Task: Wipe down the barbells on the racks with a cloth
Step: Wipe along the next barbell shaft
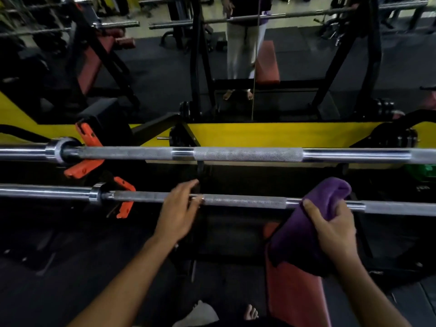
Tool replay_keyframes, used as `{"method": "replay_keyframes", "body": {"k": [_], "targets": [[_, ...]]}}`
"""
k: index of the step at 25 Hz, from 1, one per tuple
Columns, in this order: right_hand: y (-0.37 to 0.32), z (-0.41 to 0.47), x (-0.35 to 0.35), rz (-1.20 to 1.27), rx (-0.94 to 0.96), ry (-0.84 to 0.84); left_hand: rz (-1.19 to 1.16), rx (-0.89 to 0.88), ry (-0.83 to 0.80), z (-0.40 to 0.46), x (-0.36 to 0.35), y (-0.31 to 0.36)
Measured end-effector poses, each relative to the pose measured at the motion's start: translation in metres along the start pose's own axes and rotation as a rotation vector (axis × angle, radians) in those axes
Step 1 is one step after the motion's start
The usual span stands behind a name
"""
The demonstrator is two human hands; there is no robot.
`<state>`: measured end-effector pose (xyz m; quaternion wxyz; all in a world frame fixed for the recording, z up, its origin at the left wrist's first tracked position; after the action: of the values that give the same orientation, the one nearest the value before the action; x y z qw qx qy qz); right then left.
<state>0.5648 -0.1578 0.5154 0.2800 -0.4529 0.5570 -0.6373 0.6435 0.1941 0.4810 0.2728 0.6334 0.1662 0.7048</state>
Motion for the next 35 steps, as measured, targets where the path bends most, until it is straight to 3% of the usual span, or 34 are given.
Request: {"method": "replay_keyframes", "body": {"k": [3,6,11,16,18,22,25,27,30,32,35], "targets": [[-0.022,0.020,-0.024,-0.390,0.310,0.023,0.398,0.052,0.003,0.034,0.027,-0.063],[-0.013,0.041,-0.073,-0.685,0.593,-0.102,0.585,0.103,-0.048,0.038,0.020,-0.096],[0.018,0.048,-0.123,-1.041,0.682,-0.271,0.577,0.131,0.059,0.040,0.017,-0.100],[-0.003,0.038,-0.189,-1.023,0.549,-0.437,0.603,0.120,0.072,0.040,0.016,-0.108],[-0.010,0.017,-0.239,-1.045,0.626,-0.474,0.628,0.109,0.094,0.039,0.015,-0.105],[-0.015,-0.001,-0.263,-1.021,0.848,-0.475,0.560,0.264,0.243,0.033,0.022,-0.105],[-0.008,0.000,-0.229,-0.973,0.986,-0.521,0.243,0.594,0.430,0.019,0.021,-0.102],[0.012,0.016,-0.190,-1.004,0.964,-0.548,-0.016,0.770,0.532,0.011,0.016,-0.099],[0.033,0.050,-0.124,-1.044,0.858,-0.542,-0.223,0.842,0.613,0.013,0.015,-0.097],[0.031,0.063,-0.104,-1.064,0.746,-0.526,-0.239,0.863,0.624,0.017,0.015,-0.100],[0.013,0.060,-0.136,-1.082,0.690,-0.459,-0.181,0.840,0.608,0.021,0.013,-0.104]]}}
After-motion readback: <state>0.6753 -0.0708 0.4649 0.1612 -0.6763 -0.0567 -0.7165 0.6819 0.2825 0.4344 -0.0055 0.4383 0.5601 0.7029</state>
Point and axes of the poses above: each hand's wrist, its own z-axis towards the middle knuckle, its own x-axis out of the back of the hand, y = z × x, the point moved 7 cm from there along z, towards the middle knuckle, and after that the axes turned 2 degrees about x, right-handed, at the moved point
